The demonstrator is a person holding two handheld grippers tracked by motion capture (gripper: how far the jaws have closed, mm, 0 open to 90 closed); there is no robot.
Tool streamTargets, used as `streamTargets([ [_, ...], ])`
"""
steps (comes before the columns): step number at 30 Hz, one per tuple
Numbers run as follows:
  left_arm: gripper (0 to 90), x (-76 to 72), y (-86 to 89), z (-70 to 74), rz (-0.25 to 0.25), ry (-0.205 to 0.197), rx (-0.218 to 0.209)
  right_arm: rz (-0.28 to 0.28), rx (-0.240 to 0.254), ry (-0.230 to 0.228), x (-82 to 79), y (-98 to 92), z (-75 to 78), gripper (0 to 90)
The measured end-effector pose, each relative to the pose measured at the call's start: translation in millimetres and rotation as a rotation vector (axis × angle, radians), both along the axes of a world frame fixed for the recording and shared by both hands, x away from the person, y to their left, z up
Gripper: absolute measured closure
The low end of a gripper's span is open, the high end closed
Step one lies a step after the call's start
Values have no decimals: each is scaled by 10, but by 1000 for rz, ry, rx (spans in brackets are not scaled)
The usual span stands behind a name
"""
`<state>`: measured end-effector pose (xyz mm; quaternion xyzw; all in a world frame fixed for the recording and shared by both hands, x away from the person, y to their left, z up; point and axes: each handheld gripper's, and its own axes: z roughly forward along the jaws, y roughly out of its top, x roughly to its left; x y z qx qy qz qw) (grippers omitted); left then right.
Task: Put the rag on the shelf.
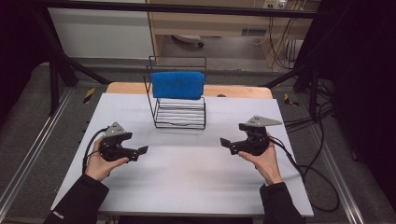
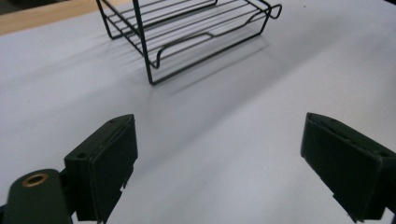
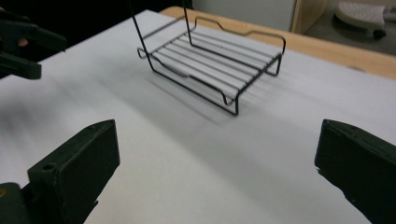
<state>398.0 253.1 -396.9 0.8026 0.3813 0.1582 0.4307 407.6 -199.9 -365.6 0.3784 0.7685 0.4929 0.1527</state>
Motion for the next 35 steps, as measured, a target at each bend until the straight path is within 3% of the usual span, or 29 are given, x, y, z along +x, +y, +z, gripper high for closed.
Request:
streamTargets([
  [4,94,-85,79,-113,0,12,-8,3,-20,18,-82,-109,-178,6],
  [14,97,-203,229,-344,-10,23,19,-6,6,89,-304,-460,-558,6],
  [23,97,-269,285,-427,-14,18,13,-21,10,107,-465,-713,-747,6],
  [35,97,-299,329,-488,-20,14,20,-22,-13,113,-515,-746,-792,6],
])
